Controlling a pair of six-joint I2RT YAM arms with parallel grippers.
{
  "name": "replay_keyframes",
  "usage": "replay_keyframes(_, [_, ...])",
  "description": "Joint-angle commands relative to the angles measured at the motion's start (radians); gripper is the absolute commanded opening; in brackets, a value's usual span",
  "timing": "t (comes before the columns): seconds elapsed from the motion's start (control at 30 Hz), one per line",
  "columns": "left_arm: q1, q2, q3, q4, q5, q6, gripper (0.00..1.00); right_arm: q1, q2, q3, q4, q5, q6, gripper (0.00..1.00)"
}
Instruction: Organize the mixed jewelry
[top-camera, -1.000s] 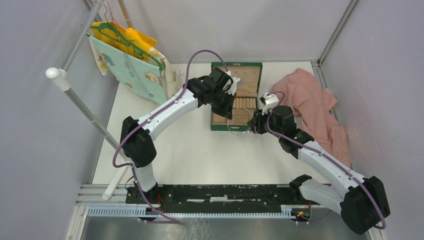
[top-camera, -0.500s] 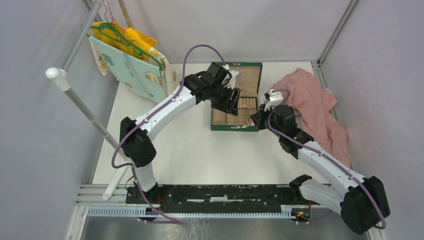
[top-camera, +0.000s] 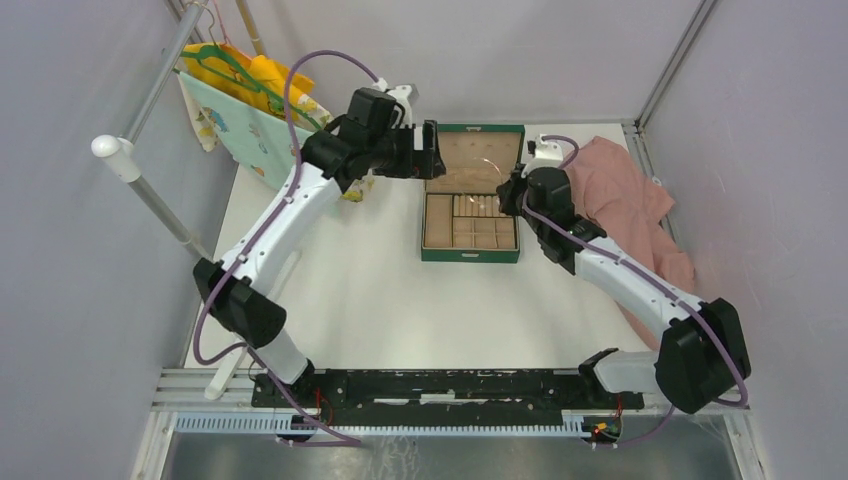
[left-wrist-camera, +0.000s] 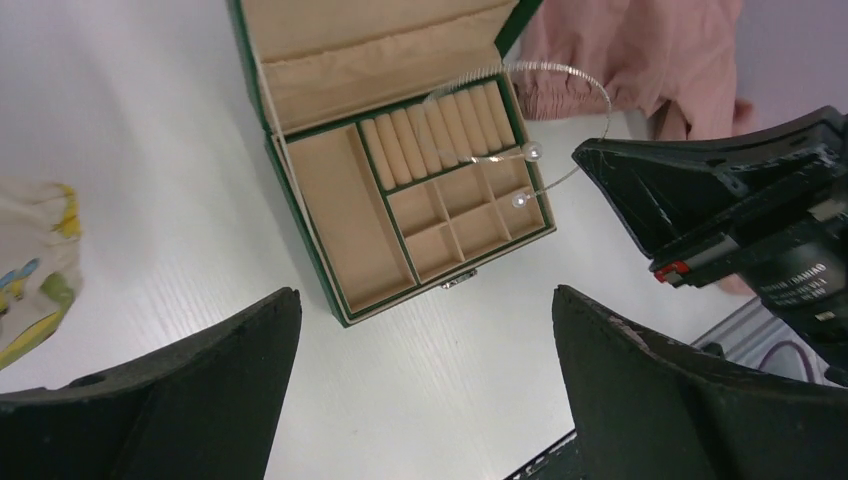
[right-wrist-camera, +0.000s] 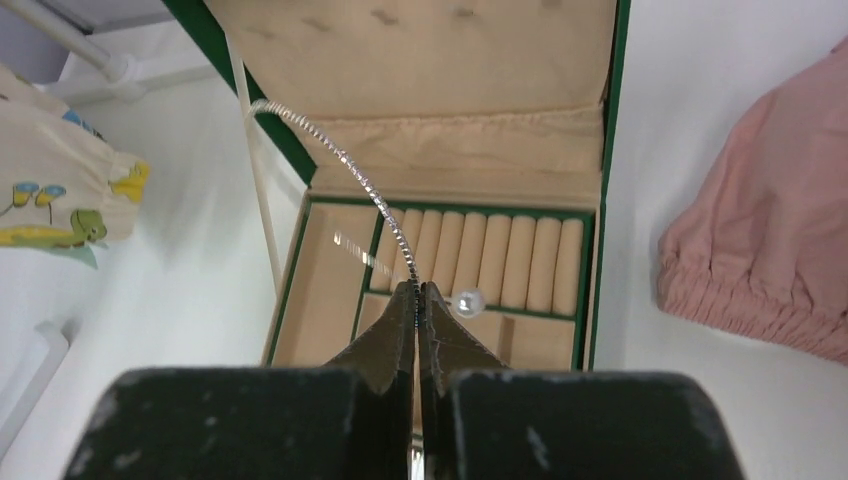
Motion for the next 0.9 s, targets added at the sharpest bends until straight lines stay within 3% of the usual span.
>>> replay_keyframes(0.0, [0.012,-0.140,-0.056,0.108,-0.121,-0.095,1.00,0.003,0.080,0.116,0.068,0.063,0.020,0.00])
replay_keyframes(0.47, [0.024,-0.238,-0.170,0.093,-0.196,-0.107,1.00,-0.048,0.314,0.280,0.140,0.046,0.104,0.00])
replay_keyframes(0.87, [0.024,-0.226,-0.172,0.083,-0.207,-0.096,1.00,-0.091,0.356,0.277,0.171,0.014,0.130,0.00])
